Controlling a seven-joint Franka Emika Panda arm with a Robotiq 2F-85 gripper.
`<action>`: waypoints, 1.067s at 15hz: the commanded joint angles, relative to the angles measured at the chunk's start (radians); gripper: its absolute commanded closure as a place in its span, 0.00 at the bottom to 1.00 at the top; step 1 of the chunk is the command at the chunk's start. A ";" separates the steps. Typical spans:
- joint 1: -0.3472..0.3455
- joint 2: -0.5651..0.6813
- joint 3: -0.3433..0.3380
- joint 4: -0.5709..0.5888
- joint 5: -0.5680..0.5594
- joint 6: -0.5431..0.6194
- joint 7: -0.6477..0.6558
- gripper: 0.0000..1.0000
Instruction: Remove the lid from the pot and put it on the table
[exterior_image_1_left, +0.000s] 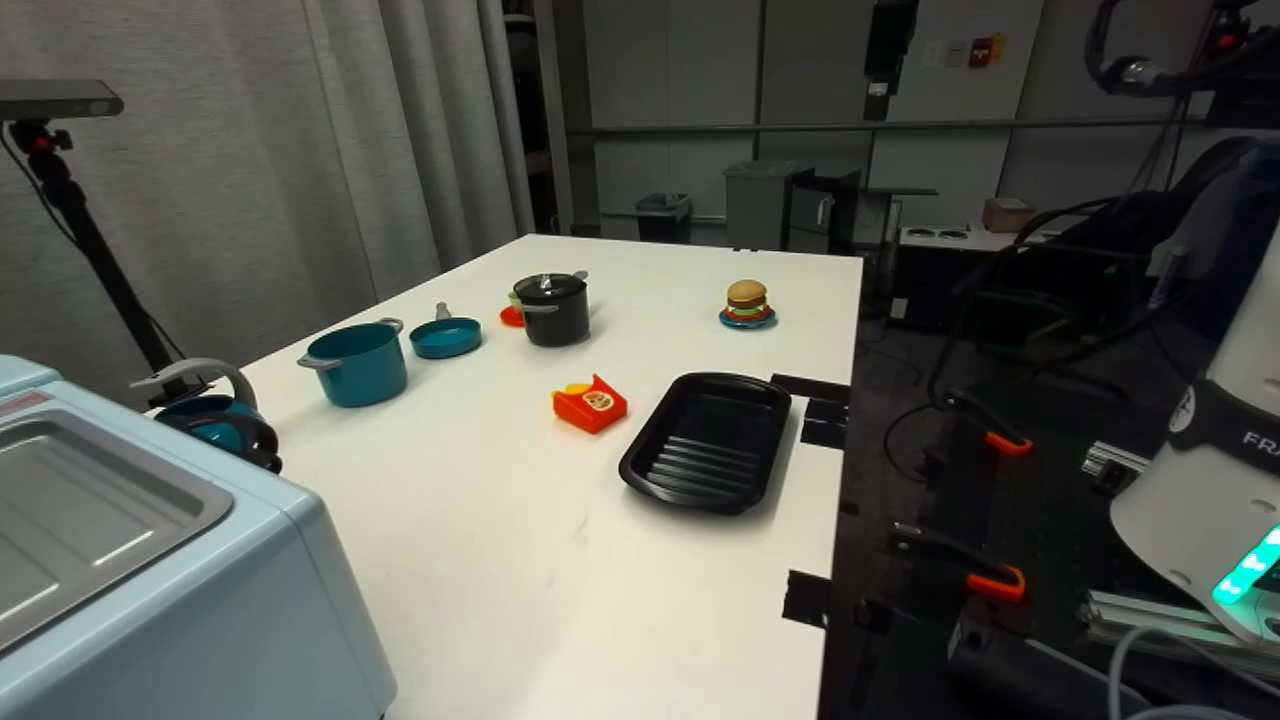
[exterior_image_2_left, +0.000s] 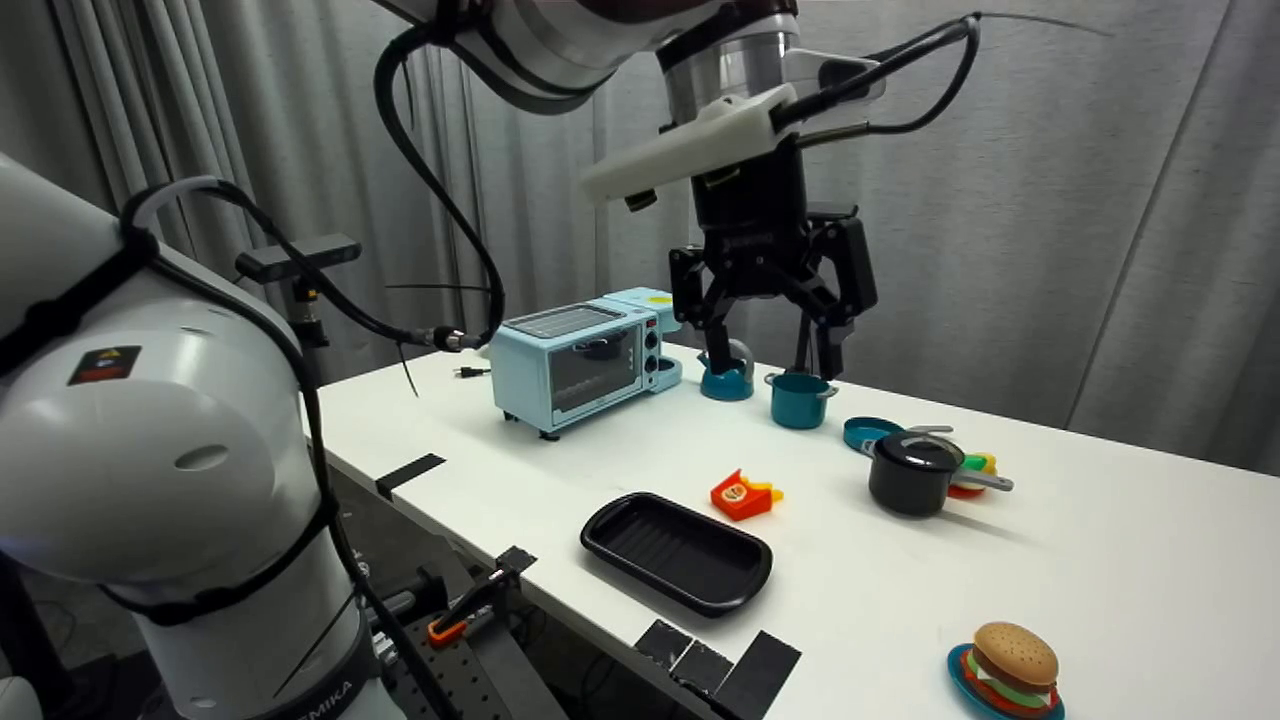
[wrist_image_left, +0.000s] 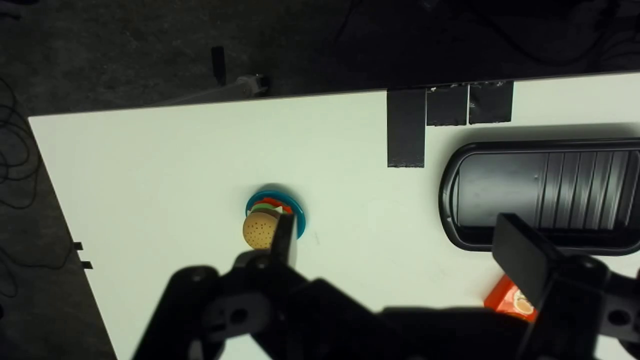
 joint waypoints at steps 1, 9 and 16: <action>0.007 -0.001 -0.005 0.002 -0.003 -0.004 0.003 0.00; 0.010 0.233 -0.015 0.091 0.026 0.080 0.052 0.00; 0.006 0.545 -0.034 0.336 0.135 0.104 0.083 0.00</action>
